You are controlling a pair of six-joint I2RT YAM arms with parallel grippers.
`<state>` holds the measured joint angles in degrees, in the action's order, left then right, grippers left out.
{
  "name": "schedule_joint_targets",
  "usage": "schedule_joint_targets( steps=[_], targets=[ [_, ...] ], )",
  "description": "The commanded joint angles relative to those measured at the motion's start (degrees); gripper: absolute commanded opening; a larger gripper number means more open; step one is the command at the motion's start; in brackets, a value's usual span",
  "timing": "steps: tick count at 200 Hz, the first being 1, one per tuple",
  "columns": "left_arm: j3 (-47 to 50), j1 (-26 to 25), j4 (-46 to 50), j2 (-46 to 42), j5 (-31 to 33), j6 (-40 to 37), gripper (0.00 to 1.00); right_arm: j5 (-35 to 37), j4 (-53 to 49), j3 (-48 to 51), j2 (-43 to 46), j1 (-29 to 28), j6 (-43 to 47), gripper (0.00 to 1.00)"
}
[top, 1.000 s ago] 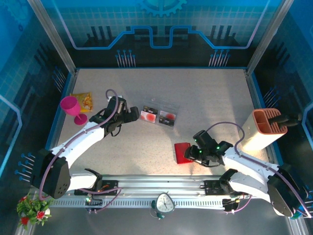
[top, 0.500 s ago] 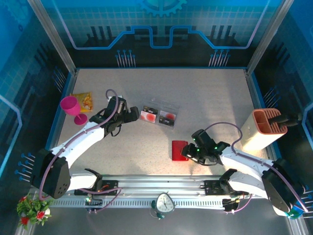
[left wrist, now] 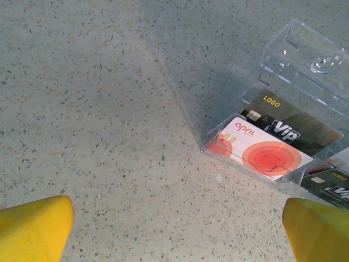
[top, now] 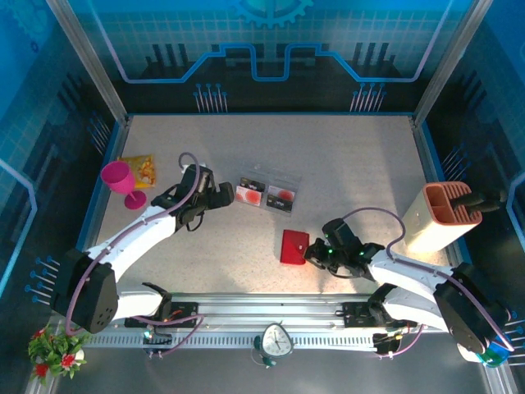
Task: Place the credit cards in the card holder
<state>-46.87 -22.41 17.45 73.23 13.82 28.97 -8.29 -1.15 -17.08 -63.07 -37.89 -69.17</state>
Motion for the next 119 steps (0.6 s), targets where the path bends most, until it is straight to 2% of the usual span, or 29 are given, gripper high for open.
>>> schedule_joint_targets(
  steps=[1,83,119],
  targets=[
    [0.8,-0.6,-0.7,-1.1,-2.2,2.6,0.99,-1.9,3.0,-2.2,0.5,-0.6,2.4,0.00],
    [1.2,-0.6,-6.0,-4.6,-18.0,14.0,0.99,-9.1,4.3,-15.4,0.3,-0.6,6.6,0.00],
    [3.2,-0.6,-14.4,-4.5,-24.5,21.7,0.97,-11.5,8.0,-19.8,-2.1,-0.4,6.3,0.00]
  ],
)
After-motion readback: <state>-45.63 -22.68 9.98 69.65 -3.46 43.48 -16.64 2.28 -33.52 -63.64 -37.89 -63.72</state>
